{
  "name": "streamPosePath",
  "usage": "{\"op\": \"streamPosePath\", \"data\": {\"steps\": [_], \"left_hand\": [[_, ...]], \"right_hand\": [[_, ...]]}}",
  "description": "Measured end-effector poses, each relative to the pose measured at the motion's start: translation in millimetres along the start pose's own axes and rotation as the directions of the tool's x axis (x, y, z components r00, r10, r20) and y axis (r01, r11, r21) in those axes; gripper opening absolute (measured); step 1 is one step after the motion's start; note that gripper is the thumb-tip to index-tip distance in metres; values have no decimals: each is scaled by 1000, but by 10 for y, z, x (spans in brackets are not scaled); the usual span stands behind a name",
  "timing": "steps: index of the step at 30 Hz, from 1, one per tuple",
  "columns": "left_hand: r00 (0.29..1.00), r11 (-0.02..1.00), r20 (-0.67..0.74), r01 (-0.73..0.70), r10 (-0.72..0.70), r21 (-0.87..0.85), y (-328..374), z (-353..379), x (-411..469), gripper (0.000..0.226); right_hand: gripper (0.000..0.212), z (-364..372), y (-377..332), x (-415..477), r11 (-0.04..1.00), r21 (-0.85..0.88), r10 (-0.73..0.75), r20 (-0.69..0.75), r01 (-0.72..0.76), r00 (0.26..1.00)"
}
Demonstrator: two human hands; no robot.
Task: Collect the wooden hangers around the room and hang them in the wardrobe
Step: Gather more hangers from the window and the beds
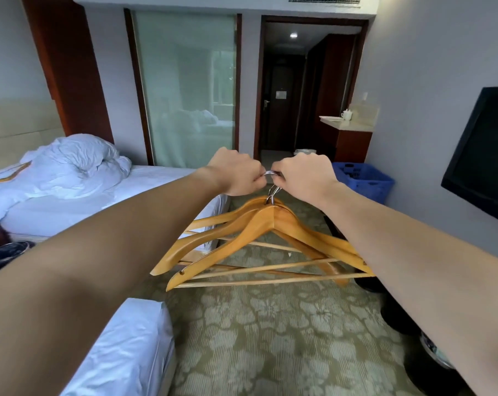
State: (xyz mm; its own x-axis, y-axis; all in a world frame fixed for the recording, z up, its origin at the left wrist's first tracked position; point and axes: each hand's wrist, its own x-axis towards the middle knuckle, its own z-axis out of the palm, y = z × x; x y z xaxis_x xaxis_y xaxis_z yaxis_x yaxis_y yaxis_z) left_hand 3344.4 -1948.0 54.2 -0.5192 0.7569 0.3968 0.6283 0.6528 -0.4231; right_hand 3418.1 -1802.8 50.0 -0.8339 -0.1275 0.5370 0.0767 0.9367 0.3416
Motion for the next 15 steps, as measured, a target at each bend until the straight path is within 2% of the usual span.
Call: {"op": "streamPosePath", "data": {"steps": [9, 15], "left_hand": [[992, 994, 72, 107, -108, 14, 123, 218, 688, 38], [972, 985, 158, 170, -174, 37, 144, 412, 859, 36]], "right_hand": [[32, 523, 580, 468, 994, 49, -99, 11, 98, 995], [27, 906, 668, 682, 983, 109, -149, 27, 146, 988]]}}
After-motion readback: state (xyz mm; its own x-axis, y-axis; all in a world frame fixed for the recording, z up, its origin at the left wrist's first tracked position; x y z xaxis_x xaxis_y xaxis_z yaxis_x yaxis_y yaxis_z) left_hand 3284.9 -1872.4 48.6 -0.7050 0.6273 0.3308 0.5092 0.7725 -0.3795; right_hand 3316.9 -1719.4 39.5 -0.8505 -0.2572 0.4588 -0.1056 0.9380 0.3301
